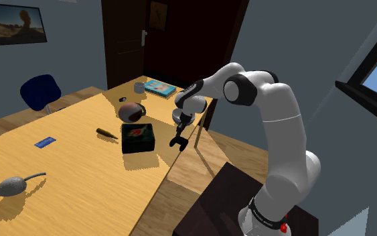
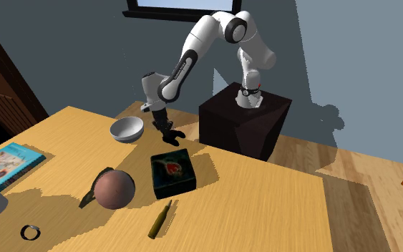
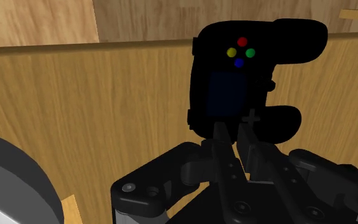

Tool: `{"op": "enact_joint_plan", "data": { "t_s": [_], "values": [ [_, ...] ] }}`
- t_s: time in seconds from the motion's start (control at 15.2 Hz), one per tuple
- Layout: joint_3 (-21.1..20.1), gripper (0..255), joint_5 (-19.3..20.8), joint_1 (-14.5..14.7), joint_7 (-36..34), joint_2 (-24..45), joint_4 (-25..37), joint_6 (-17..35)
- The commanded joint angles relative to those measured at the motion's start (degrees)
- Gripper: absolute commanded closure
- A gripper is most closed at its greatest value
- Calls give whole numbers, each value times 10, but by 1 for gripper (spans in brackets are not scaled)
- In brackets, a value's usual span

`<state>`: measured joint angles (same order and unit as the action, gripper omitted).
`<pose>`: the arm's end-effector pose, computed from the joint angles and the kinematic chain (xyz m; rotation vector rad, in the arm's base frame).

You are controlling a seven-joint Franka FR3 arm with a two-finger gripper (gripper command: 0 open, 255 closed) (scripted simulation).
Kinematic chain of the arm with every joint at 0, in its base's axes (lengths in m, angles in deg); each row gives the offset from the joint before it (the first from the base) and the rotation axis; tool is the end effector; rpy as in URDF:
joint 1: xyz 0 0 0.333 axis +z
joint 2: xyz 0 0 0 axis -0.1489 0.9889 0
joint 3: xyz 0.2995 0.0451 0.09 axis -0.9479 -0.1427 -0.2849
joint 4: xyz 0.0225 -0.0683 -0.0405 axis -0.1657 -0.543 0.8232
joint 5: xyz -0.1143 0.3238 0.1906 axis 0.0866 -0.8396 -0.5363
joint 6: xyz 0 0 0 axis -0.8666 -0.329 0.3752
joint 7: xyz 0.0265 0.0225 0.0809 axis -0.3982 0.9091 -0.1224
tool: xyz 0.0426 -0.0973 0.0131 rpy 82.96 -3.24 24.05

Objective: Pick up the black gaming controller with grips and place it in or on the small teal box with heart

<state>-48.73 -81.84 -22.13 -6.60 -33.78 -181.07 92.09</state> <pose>0.5955 -0.2502 0.1635 -2.8798 -0.3236 -0.1370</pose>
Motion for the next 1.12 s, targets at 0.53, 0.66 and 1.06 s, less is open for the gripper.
{"op": "enact_joint_plan", "data": {
  "t_s": [0.53, 0.66, 1.06],
  "values": [
    [7, 255, 9, 4, -9, -24, -6, -17],
    [10, 255, 14, 6, -14, -35, -8, -26],
    [19, 255, 28, 12, -29, -68, -11, -53]
  ]
}}
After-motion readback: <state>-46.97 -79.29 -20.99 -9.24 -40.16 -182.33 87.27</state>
